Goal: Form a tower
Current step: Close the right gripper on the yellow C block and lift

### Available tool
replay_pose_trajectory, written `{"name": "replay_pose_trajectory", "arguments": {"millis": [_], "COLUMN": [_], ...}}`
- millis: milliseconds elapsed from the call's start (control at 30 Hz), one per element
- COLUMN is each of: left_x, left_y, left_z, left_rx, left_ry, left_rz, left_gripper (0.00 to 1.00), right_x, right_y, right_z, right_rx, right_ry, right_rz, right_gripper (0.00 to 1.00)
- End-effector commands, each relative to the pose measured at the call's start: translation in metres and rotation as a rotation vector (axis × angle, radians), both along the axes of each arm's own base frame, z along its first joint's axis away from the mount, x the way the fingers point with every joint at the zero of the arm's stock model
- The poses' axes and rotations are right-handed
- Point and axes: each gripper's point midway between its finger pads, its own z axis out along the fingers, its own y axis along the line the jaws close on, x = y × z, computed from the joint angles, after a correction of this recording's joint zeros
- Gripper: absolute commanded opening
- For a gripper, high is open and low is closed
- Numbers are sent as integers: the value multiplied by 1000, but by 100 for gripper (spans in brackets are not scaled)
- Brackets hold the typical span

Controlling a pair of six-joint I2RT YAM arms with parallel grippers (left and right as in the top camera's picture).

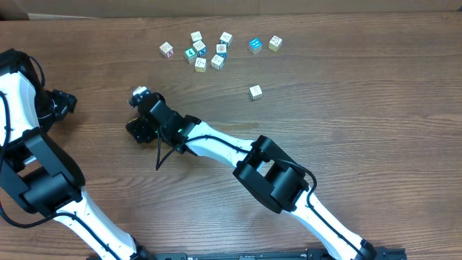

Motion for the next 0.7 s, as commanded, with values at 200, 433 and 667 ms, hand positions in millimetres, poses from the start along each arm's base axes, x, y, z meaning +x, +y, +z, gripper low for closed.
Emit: {"name": "replay_pose_trajectory", "arguments": {"millis": [200, 433, 667], "left_x": [4, 4, 4], "left_y": [0, 0, 0], "left_z": [1, 1, 1], "left_rx": [10, 10, 10], "left_ry": [2, 2, 2], "left_rz": [-26, -26, -26], "left_gripper": [100, 100, 100], "right_x": [2, 8, 20], "right_y": [4, -15, -58], "right_z": [1, 31, 63], "right_rx": [10, -19, -85], "right_ry": [-16, 10, 68], "right_rz": [2, -26, -84], "right_gripper": [45, 38, 22]}}
